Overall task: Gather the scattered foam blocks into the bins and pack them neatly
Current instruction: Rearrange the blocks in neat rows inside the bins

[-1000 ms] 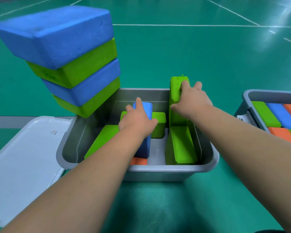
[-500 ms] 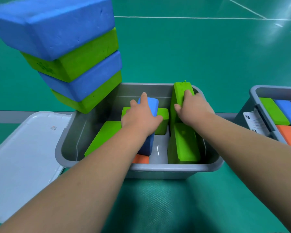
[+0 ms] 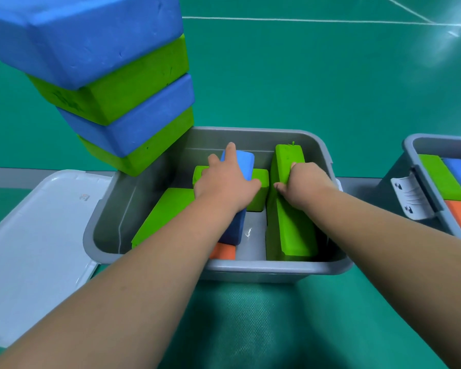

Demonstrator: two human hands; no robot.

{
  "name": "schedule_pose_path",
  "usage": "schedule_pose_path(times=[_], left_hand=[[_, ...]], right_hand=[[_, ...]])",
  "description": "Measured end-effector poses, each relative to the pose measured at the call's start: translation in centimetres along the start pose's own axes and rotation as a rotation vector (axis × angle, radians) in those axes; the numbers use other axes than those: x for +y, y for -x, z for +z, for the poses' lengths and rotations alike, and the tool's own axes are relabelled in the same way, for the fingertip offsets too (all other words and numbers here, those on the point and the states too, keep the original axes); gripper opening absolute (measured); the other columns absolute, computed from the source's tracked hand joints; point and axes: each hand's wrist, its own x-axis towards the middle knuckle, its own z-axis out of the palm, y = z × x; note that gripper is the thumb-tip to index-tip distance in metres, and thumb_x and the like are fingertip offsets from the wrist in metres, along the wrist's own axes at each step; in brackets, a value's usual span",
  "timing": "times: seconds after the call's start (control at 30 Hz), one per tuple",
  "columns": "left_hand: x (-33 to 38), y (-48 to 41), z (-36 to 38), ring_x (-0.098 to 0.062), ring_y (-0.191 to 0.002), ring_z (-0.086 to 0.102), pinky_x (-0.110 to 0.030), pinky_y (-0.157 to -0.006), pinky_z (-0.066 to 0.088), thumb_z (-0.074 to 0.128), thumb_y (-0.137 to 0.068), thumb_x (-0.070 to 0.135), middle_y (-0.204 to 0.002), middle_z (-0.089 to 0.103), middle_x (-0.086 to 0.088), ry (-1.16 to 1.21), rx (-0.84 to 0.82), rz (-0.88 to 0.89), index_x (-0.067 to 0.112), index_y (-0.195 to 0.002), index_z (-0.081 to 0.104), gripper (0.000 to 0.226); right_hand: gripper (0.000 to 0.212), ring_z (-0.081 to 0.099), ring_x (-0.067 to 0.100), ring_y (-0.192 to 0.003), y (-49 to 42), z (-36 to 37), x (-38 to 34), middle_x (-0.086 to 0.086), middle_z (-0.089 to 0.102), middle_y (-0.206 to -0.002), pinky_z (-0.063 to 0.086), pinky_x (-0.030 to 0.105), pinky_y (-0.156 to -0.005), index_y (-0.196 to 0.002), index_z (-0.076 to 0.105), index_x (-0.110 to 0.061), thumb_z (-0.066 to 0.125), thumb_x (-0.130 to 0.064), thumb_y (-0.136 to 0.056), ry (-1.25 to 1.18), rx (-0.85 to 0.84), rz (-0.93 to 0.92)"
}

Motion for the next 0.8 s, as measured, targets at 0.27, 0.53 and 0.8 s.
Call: schedule_pose_path(times=[0.27, 0.53, 0.8], left_hand=[[-0.2, -0.1, -0.1, -0.038, -0.122, 0.055, -0.042, -0.079, 0.04, 0.062, -0.081, 0.061, -0.144, 0.038, -0.011, -0.009, -0.012, 0.003, 0.035, -0.162, 0.007, 0.101], [-0.4, -0.8, 0.2, -0.039, -0.122, 0.055, -0.042, -0.08, 0.041, 0.06, -0.081, 0.062, -0.145, 0.037, -0.011, -0.006, -0.021, 0.008, 0.035, -0.162, 0.007, 0.101], [-0.7, -0.7, -0.5, -0.04, -0.122, 0.057, -0.047, -0.094, 0.049, 0.063, -0.077, 0.06, -0.146, 0.039, -0.013, 0.045, -0.049, 0.021, 0.035, -0.161, 0.011, 0.102]], right_hand=[[0.11, 0.0, 0.032, -0.158, 1.8, 2.5, 0.2, 0.014, -0.009, -0.171, 0.012, 0.045, -0.128, -0.163, -0.006, -0.006, 0.051, -0.069, -0.093, 0.143, 0.08, -0.174], [0.101, 0.001, 0.038, -0.157, 1.5, 1.6, 0.7, 0.021, -0.004, -0.17, 0.01, 0.043, -0.126, -0.162, -0.005, 0.001, 0.05, -0.057, -0.1, 0.226, -0.036, -0.224], [0.089, 0.007, 0.04, -0.157, 1.2, 1.1, -0.2, 0.025, 0.0, -0.169, 0.011, 0.044, -0.126, -0.161, 0.0, 0.004, 0.042, -0.052, -0.106, 0.252, -0.103, -0.213]])
